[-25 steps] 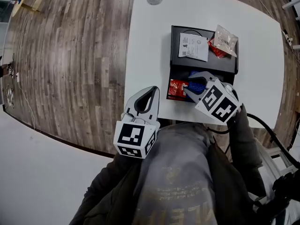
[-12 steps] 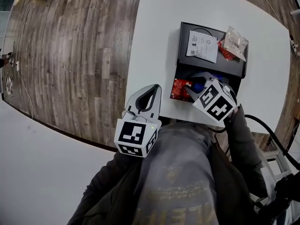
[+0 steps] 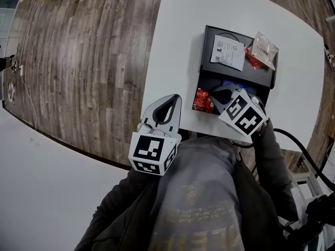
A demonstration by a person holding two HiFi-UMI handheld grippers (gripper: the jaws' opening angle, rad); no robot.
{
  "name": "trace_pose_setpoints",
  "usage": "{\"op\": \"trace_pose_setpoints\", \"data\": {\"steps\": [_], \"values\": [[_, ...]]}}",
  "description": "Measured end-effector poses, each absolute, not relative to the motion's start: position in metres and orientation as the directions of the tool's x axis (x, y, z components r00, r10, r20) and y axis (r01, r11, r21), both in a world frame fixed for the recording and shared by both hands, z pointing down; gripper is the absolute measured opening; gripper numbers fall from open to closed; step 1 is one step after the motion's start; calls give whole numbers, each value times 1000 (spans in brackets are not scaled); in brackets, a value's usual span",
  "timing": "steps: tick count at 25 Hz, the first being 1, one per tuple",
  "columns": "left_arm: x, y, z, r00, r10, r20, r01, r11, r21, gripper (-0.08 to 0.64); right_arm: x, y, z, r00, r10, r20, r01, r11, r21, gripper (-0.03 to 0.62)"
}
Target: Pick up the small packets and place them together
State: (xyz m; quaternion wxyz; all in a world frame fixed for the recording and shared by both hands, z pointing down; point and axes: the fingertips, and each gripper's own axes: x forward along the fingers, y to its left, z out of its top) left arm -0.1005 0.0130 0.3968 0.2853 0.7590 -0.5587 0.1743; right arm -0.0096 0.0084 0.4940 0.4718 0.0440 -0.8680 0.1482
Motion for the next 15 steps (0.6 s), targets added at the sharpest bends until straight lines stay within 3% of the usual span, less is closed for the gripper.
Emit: {"op": "trace_pose_setpoints", "data": {"steps": [6,15], "values": [[-98,17,390,318,-759,569,-947,-223,231,3,1,3,468,-603,24,797,-262,938,-227,5],[-89,15,366,340,-797,499,-940,-267,214,3,6,-6,398,-654,-151,741,-321,943,-90,5]]}}
